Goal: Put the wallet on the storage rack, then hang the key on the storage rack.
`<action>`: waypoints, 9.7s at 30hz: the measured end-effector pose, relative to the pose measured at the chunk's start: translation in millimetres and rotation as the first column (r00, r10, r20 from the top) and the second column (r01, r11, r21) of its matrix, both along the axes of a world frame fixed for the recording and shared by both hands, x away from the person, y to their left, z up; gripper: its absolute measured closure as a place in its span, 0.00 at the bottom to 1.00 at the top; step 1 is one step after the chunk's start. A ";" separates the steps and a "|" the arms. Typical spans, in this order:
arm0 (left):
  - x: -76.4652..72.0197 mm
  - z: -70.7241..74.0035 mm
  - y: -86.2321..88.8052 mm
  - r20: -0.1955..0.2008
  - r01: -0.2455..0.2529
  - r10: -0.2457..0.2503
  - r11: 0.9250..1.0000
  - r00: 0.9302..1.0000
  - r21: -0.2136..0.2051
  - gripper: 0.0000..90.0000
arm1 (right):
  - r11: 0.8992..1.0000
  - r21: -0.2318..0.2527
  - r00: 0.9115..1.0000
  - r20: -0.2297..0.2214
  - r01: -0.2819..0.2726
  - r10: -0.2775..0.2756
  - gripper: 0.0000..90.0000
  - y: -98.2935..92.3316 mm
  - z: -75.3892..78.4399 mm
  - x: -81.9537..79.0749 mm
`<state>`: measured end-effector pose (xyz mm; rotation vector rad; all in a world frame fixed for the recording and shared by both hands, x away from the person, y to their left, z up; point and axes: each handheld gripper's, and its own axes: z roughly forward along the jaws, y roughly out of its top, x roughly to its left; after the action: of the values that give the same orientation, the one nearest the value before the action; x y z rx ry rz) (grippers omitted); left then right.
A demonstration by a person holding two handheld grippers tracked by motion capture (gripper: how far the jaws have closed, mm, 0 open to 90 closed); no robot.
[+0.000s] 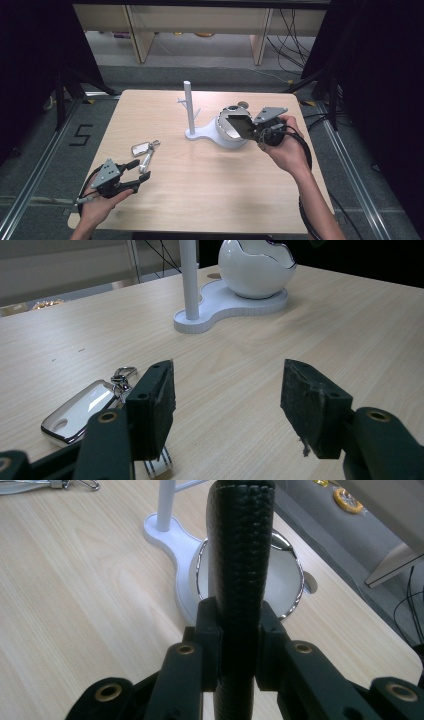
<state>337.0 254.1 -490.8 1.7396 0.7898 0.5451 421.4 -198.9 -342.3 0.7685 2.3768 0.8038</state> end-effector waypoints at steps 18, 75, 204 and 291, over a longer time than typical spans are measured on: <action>-0.1 -0.9 0.3 0.004 0.000 0.000 1.000 1.000 -0.006 0.42 | 0.999 -0.045 0.999 0.030 0.015 -0.014 0.87 7.9 -3.4 21.0; 1.7 -5.4 -3.3 -0.007 0.006 -0.006 1.000 1.000 -0.010 0.41 | 0.993 -0.120 0.996 -0.091 -0.009 -0.002 0.68 33.1 -39.7 90.6; 170.5 -4.8 -41.6 -0.355 -0.018 0.227 0.863 0.907 0.505 0.65 | 0.915 0.333 0.973 -0.094 0.230 -0.210 0.64 -13.5 -129.3 -77.5; 134.5 6.6 -11.1 -0.358 -0.021 0.082 0.985 0.930 0.170 0.94 | 0.918 0.316 0.970 -0.104 0.240 -0.218 0.60 -13.2 -133.4 -78.7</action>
<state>471.5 243.0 -484.2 2.0092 1.0781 0.3300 342.7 -212.1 -475.7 1.2005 2.1792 1.0991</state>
